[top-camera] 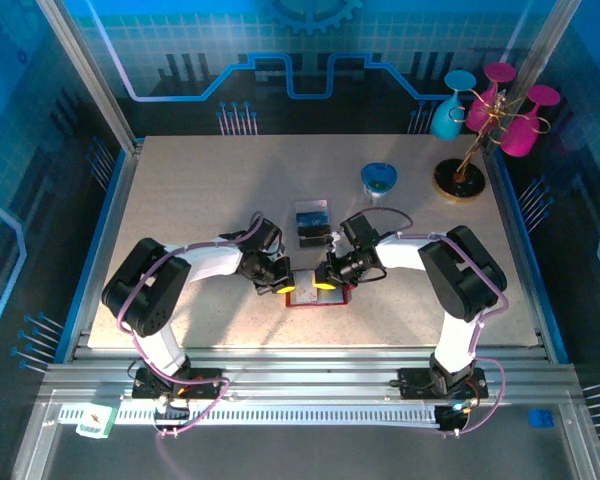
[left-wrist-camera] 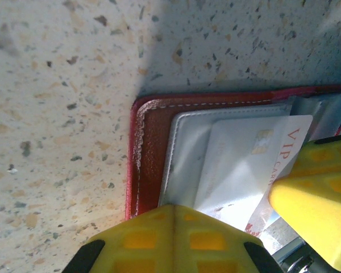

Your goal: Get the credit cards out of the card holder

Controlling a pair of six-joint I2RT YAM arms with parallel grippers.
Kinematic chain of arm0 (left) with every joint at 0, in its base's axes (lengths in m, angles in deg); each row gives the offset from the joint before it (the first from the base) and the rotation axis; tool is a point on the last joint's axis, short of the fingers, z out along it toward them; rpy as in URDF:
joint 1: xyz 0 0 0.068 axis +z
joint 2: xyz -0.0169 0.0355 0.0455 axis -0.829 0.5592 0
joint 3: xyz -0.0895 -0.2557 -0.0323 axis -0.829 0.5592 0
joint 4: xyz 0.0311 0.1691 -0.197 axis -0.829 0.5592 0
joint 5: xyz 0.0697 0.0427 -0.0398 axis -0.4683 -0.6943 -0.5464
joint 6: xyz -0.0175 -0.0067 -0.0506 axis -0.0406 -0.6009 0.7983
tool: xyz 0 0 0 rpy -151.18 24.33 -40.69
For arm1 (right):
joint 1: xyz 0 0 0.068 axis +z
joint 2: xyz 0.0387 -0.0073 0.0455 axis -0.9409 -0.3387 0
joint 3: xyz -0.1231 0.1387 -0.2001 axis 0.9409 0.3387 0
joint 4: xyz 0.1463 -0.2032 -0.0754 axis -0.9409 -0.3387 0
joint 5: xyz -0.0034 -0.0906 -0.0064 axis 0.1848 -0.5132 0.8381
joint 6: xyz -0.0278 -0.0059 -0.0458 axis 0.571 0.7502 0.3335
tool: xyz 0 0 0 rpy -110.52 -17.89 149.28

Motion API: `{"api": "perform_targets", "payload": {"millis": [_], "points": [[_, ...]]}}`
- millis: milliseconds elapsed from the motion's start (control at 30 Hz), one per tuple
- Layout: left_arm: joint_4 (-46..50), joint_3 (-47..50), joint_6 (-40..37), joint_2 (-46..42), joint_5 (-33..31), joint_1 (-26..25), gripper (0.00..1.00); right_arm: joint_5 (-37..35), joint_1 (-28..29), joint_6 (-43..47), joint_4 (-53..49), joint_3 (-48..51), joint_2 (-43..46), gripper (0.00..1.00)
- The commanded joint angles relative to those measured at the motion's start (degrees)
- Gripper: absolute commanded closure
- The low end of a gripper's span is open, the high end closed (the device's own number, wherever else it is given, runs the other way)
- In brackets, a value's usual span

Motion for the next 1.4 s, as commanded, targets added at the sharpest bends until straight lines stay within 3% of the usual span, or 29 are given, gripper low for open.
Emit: {"api": "perform_targets", "payload": {"millis": [0,967,1200,1367], "points": [[3.44,0.68,-0.75,1.53,-1.53,-0.45,0.95,0.82,-0.97,0.13,-0.01,1.26,1.21,0.90],[7.14,2.22,-6.05,-1.27,-1.38,6.78,0.94,-4.29,-4.27,5.50,-11.03,2.01,8.90,0.94],[7.43,2.86,-6.17,-3.70,-1.82,7.33,0.93,-3.75,-4.35,7.91,-12.74,-2.40,10.93,0.97],[6.70,2.80,-5.81,-5.42,-2.06,7.46,0.86,-5.04,-4.40,13.86,-17.87,-6.95,10.77,1.00]]}}
